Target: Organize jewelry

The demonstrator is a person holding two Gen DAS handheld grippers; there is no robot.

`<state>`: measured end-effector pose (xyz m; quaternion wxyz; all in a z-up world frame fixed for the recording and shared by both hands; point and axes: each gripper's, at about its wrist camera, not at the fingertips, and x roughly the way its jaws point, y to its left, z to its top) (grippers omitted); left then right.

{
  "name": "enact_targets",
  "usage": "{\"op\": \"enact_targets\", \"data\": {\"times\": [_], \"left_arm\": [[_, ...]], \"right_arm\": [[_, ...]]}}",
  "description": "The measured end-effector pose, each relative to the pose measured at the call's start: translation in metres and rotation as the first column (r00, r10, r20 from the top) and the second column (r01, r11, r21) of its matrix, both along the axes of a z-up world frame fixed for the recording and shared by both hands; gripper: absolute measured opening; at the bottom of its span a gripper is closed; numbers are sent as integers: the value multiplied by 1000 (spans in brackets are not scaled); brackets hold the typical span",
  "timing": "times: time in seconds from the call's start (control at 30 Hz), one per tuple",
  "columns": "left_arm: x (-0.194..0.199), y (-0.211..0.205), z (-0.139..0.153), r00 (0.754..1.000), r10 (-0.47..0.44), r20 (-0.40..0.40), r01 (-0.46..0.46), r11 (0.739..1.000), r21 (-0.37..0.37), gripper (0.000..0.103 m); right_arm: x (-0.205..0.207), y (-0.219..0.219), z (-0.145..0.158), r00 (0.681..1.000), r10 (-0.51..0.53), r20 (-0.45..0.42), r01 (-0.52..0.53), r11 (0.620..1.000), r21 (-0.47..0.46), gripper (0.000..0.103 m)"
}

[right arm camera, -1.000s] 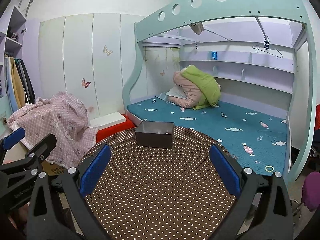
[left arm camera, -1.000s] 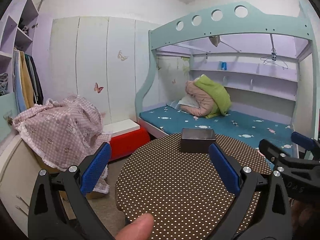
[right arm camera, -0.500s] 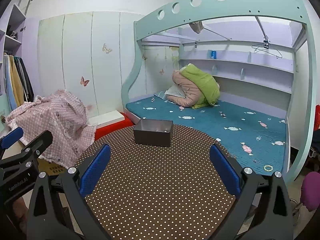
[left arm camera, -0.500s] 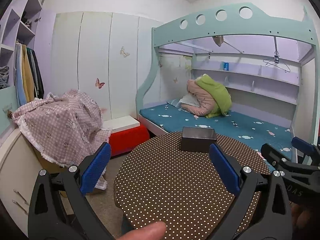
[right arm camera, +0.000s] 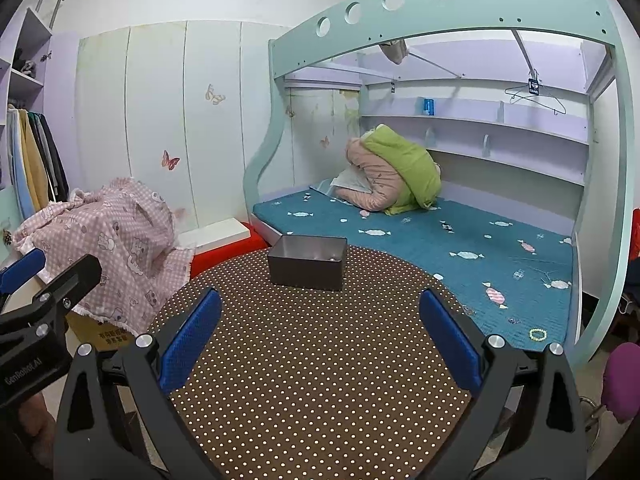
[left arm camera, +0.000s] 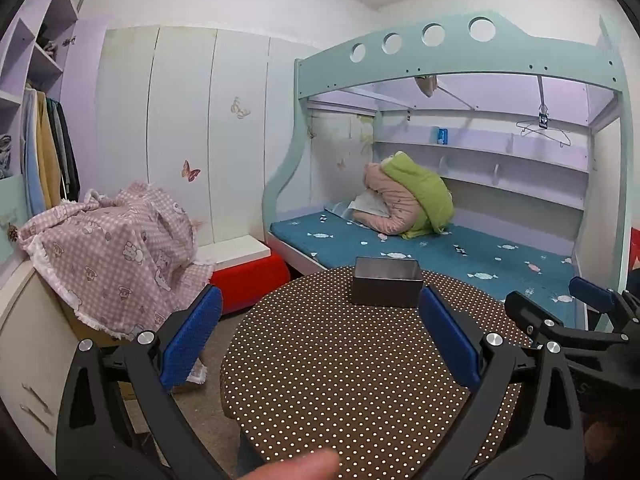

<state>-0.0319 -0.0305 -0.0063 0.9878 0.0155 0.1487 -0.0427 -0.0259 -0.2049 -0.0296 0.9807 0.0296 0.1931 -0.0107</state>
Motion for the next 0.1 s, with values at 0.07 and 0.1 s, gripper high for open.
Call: {"op": "enact_targets", "data": {"times": [0.07, 0.1], "left_arm": [[0, -1, -1, 1000, -3, -4, 3, 1000, 0, 98], [0, -1, -1, 1000, -1, -6, 1, 1000, -1, 98]], "right_arm": [[0, 0, 0, 1000, -1, 1, 1, 1000, 0, 95], [0, 0, 0, 1000, -1, 1, 1, 1000, 0, 95]]}}
